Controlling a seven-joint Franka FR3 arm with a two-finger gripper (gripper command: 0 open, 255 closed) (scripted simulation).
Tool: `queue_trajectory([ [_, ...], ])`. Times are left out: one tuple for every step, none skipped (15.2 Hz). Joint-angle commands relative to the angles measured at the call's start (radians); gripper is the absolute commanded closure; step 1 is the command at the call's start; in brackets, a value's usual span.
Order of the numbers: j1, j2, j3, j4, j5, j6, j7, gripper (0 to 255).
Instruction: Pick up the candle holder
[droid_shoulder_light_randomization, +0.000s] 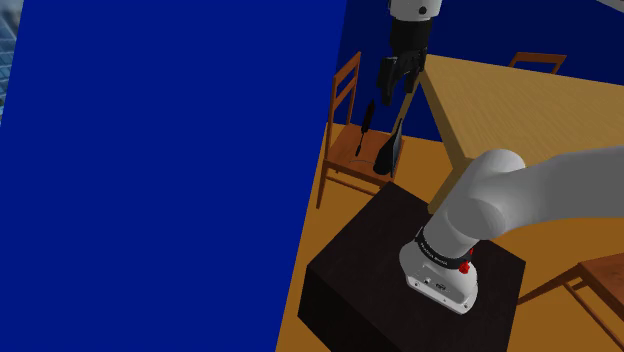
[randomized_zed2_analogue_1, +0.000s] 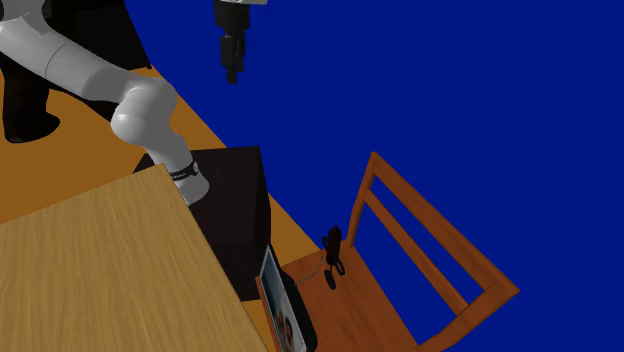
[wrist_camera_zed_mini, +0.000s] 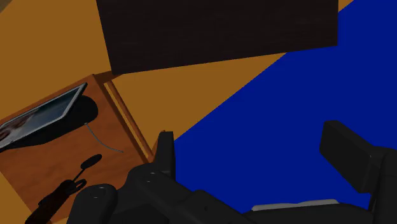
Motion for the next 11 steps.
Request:
queue_trajectory([
  [0.000, 0.000, 0.000, 0.000, 0.000, 0.000, 0.000, 0],
  [-0.011, 0.031, -0.008, 0.001, -0.001, 0.028, 0.014, 0],
  [-0.022, 0.062, -0.017, 0.004, -0.001, 0.056, 0.027, 0],
  [-0.033, 0.093, -0.025, 0.008, -0.001, 0.083, 0.040, 0],
  [-0.043, 0.125, -0.034, 0.012, -0.001, 0.109, 0.053, 0],
  [-0.054, 0.158, -0.043, 0.018, -0.001, 0.135, 0.065, 0],
  [-0.063, 0.191, -0.052, 0.025, -0.001, 0.160, 0.077, 0],
  [-0.073, 0.224, -0.061, 0.033, 0.000, 0.185, 0.089, 0],
  [-0.082, 0.257, -0.071, 0.042, 0.002, 0.208, 0.100, 0],
  [-0.092, 0.290, -0.081, 0.052, 0.004, 0.231, 0.111, 0],
  [-0.101, 0.324, -0.090, 0.062, 0.006, 0.253, 0.122, 0],
])
